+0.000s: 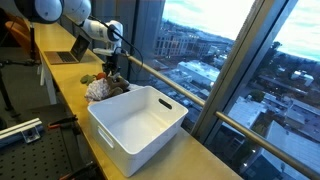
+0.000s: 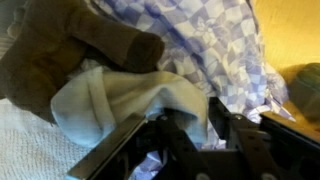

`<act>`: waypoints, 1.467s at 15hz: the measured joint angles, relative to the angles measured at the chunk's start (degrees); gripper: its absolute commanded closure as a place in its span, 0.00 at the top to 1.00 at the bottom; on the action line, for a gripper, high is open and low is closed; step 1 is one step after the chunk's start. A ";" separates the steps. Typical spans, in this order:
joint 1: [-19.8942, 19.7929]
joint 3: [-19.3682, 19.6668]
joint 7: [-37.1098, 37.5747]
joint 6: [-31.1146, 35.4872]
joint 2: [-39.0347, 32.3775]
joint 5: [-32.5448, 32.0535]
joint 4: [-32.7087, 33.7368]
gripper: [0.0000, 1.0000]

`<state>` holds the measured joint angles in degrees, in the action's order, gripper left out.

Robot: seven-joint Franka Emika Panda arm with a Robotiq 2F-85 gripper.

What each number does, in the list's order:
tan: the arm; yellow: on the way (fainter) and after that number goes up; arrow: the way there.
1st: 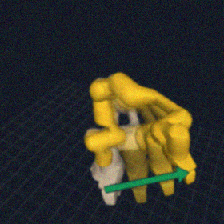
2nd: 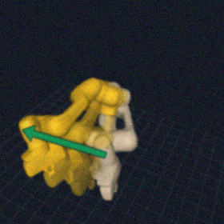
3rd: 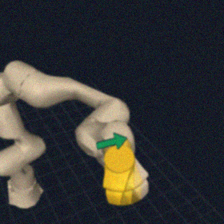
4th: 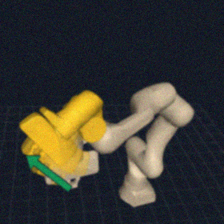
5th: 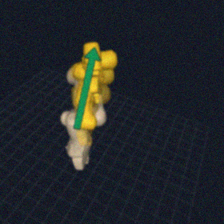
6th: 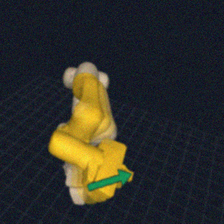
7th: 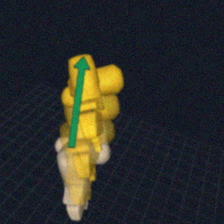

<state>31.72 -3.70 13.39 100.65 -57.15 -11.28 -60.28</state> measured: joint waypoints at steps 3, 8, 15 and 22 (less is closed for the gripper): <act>-0.01 0.22 -0.02 -0.45 0.02 0.00 0.95 0.96; -0.01 0.31 -0.03 -0.56 0.16 0.00 2.91 1.00; -0.04 1.37 -0.03 -0.57 0.96 -0.40 4.77 1.00; -1.46 3.79 0.07 -0.55 5.10 -0.76 3.09 1.00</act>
<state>30.26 0.09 13.47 100.10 -52.05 -12.04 -57.19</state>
